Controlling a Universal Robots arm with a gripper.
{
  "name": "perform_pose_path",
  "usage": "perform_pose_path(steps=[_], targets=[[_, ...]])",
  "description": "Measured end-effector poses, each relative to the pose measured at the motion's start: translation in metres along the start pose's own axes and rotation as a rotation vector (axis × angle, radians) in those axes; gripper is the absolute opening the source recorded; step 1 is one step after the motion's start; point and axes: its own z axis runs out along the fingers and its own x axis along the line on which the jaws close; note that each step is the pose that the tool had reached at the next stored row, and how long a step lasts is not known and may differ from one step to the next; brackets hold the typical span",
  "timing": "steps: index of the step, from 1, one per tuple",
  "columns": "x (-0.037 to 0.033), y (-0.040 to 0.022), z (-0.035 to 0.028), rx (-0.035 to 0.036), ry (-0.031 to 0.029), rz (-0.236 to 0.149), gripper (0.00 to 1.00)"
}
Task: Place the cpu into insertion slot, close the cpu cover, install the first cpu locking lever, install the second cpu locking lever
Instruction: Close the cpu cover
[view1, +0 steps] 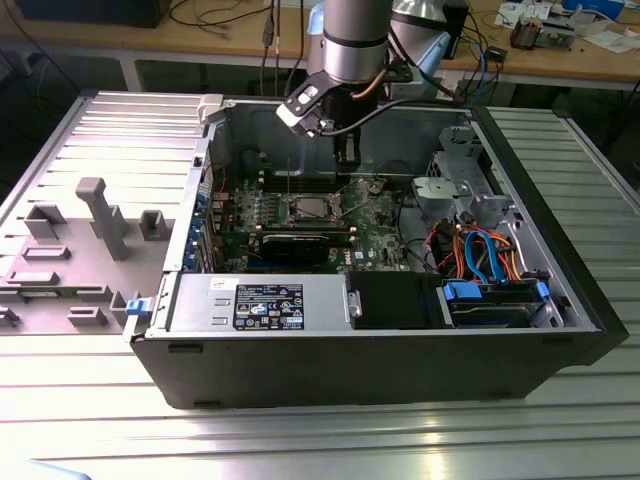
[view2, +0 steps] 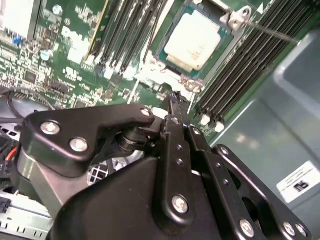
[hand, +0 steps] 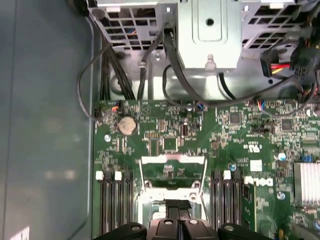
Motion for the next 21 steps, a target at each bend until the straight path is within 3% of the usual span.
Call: perform_pose_path(steps=[3,5,8,16,21], targets=[[0.0000,0.0089,0.0002,0.0235,-0.0003,0.000,0.11],[-0.0001,0.0137,0.0004,0.0307,-0.0002,-0.001,0.11],[0.0000,0.0202,0.0007,0.0307,0.0001,-0.008,0.11],[-0.0001,0.0501,0.0023,0.0321,0.0002,-0.012,0.11],[-0.0002,0.0602,0.0045,0.0321,0.0001,-0.013,0.11]])
